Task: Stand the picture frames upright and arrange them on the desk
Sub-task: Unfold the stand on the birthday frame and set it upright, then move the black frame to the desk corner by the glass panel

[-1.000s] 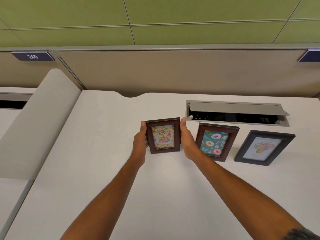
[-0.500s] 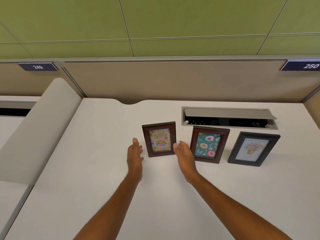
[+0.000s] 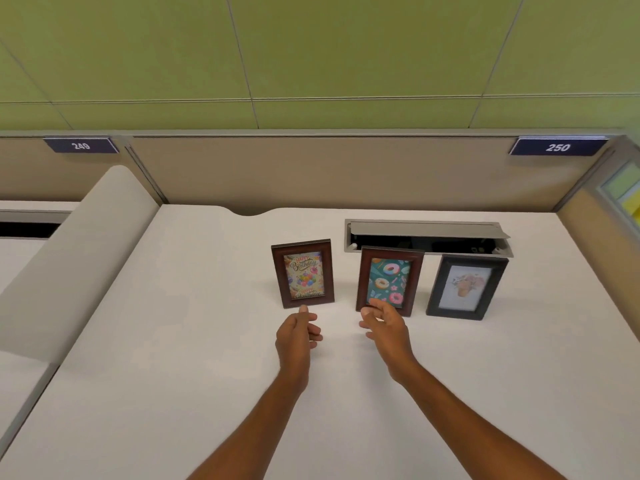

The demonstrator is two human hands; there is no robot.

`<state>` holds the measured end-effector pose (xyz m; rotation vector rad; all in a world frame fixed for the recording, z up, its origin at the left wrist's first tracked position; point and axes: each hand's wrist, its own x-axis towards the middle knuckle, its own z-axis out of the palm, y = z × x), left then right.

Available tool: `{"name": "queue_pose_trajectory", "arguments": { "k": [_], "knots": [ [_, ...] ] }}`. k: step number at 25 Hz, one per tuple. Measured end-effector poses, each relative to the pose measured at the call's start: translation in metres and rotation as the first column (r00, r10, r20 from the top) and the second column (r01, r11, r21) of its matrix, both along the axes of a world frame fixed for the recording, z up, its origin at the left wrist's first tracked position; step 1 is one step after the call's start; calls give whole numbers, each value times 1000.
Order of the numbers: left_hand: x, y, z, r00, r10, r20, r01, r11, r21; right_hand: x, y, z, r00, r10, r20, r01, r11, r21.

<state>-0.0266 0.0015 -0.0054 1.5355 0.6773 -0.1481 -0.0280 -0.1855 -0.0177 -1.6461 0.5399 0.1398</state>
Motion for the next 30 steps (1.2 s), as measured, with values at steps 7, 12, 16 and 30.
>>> {"name": "queue_pose_trajectory", "arguments": {
  "k": [7, 12, 16, 30],
  "knots": [
    [-16, -102, 16, 960, -276, 45, 280, 954, -112, -30, -98, 13, 964, -234, 129, 242, 969, -51],
    [-16, -178, 29, 922, -368, 123, 385, 906, -174, -32, -188, 31, 868, -432, 246, 451, 892, -25],
    [-8, -222, 36, 889, -441, 122, 455, 879, -144, -18, -245, 37, 869, -456, 194, 471, 881, -42],
    [16, -271, 16, 886, -461, 43, 462, 887, -6, 54, -286, 31, 974, 114, -193, -76, 978, 195]
  ]
}}
